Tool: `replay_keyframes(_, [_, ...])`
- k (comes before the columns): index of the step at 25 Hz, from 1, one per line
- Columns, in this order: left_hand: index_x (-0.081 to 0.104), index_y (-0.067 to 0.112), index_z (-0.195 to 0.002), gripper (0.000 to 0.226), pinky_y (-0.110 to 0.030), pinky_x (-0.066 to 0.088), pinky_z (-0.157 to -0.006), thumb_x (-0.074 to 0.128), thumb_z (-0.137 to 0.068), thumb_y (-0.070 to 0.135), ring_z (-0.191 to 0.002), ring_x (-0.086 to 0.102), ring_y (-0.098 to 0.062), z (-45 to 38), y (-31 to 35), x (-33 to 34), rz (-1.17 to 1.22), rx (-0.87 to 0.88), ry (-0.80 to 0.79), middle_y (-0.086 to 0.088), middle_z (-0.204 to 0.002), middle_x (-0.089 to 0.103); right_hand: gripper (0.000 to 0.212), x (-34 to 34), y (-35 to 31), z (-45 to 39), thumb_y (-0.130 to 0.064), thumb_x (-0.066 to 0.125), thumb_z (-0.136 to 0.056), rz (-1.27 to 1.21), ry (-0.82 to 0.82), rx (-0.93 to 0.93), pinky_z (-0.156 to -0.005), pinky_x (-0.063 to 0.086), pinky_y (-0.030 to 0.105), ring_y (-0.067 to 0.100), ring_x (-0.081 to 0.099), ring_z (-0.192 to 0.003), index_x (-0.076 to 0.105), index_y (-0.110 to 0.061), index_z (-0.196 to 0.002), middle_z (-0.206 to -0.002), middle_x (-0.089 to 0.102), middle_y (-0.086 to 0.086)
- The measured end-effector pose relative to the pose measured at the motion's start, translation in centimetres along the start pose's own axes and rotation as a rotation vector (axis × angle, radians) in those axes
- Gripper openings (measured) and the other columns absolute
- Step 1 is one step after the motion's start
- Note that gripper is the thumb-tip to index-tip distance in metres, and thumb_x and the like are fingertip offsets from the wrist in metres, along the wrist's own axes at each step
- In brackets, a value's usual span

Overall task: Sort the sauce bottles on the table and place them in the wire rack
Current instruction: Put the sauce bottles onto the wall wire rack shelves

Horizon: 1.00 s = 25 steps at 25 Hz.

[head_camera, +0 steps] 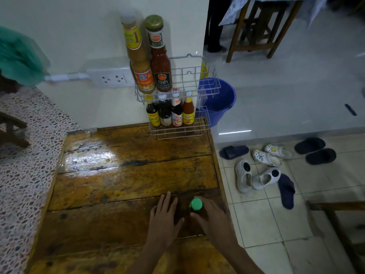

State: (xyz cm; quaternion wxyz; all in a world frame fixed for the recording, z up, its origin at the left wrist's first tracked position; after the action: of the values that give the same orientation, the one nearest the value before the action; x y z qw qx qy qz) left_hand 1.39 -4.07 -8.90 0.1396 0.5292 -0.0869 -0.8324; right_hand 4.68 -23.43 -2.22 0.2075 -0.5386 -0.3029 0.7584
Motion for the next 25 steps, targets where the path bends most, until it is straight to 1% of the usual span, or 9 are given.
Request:
replay_keyframes(4, [0.009,0.031,-0.165,0.081,-0.051,0.018,-0.126,0.042,-0.1,0.066,-0.16,0.012,-0.021,-2.0,1.4,-2.1,0.042,-0.058,0.054,0.007,-0.174,0.008,0.053,-1.5,-0.8,-3.0,-0.042,0.071,-0.091,-0.035,0.053,0.013,-0.092,0.048,0.013,0.005,0.062,-0.112,0.054,-0.024,-0.138,-0.125,0.065,-0.011])
replay_keyframes(7, [0.011,0.026,-0.165,0.082,-0.049,0.023,-0.125,0.047,-0.1,0.061,-0.156,0.023,-0.022,-6.7,3.7,-6.9,0.08,0.004,0.189,0.003,-0.171,0.022,0.042,-5.1,-3.0,-8.5,-0.04,0.072,-0.091,-0.102,0.145,0.002,-0.084,0.058,0.03,0.007,0.066,-0.097,0.056,-0.023,-0.127,-0.112,0.069,-0.009])
replay_keyframes(10, [0.017,0.022,-0.165,0.078,-0.05,0.024,-0.123,0.049,-0.102,0.056,-0.157,0.024,-0.026,-12.5,5.9,-12.6,0.119,0.069,0.308,-0.001,-0.172,0.02,0.042,-9.5,-5.5,-15.9,-0.038,0.074,-0.09,-0.139,0.31,-0.024,-0.078,0.058,0.031,0.011,0.067,-0.095,0.053,-0.024,-0.124,-0.112,0.071,-0.004])
replay_keyframes(12, [0.019,0.019,-0.165,0.076,-0.05,0.023,-0.124,0.047,-0.104,0.054,-0.159,0.021,-0.028,-15.9,6.7,-15.2,0.096,0.11,0.363,-0.004,-0.173,0.017,0.039,-11.6,-6.7,-20.9,-0.033,0.074,-0.091,-0.175,0.356,-0.051,-0.078,0.057,0.027,0.012,0.068,-0.097,0.052,-0.022,-0.122,-0.114,0.071,-0.001])
replay_keyframes(14, [0.015,0.017,-0.166,0.08,-0.052,0.021,-0.126,0.044,-0.104,0.059,-0.161,0.012,-0.027,-18.5,6.8,-16.4,0.032,0.116,0.355,-0.005,-0.174,0.01,0.037,-12.5,-7.1,-25.0,-0.028,0.074,-0.092,-0.196,0.365,-0.068,-0.078,0.054,0.021,0.012,0.067,-0.1,0.053,-0.018,-0.121,-0.115,0.071,0.001])
replay_keyframes(17, [0.008,0.017,-0.166,0.086,-0.054,0.017,-0.128,0.04,-0.102,0.065,-0.162,0.006,-0.025,-20.9,6.4,-16.1,-0.015,0.088,0.269,-0.004,-0.175,0.003,0.03,-12.2,-6.3,-29.4,-0.02,0.076,-0.09,-0.192,0.352,-0.058,-0.076,0.05,0.013,0.015,0.068,-0.101,0.06,-0.015,-0.116,-0.111,0.07,-0.002])
replay_keyframes(20, [0.005,0.018,-0.166,0.088,-0.053,0.011,-0.128,0.038,-0.101,0.067,-0.162,0.002,-0.023,-21.3,6.1,-15.0,-0.022,0.054,0.213,-0.002,-0.175,0.001,0.031,-10.9,-4.9,-31.4,-0.021,0.075,-0.09,-0.044,0.346,-0.059,-0.08,0.055,0.027,0.02,0.068,-0.1,0.062,-0.014,-0.117,-0.112,0.071,0.005])
replay_keyframes(22, [0.003,0.018,-0.166,0.088,-0.053,0.01,-0.128,0.038,-0.102,0.066,-0.162,-0.001,-0.024,-21.3,6.0,-14.5,-0.044,0.051,0.214,-0.002,-0.175,-0.002,0.035,-10.1,-4.0,-32.1,-0.029,0.074,-0.091,0.112,0.367,-0.044,-0.076,0.053,0.031,0.024,0.066,-0.097,0.059,-0.017,-0.121,-0.112,0.068,0.011])
replay_keyframes(25, [0.002,0.018,-0.166,0.087,-0.053,0.009,-0.128,0.038,-0.103,0.065,-0.162,-0.003,-0.024,-21.4,6.1,-14.4,-0.046,0.052,0.215,-0.002,-0.175,-0.004,0.04,-9.8,-3.4,-33.3,-0.032,0.072,-0.092,0.116,0.383,-0.002,-0.076,0.057,0.034,0.025,0.066,-0.098,0.053,-0.018,-0.123,-0.115,0.066,0.013])
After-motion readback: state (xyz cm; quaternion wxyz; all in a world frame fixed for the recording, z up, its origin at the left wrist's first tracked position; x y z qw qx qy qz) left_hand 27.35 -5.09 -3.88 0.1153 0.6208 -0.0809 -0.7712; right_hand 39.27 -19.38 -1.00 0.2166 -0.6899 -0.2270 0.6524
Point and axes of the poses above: each hand's wrist, its own z-axis away from the middle knuckle, its own x-axis out of the palm, y = z × x, the point moved 1 cm from there along -z, towards the middle knuckle
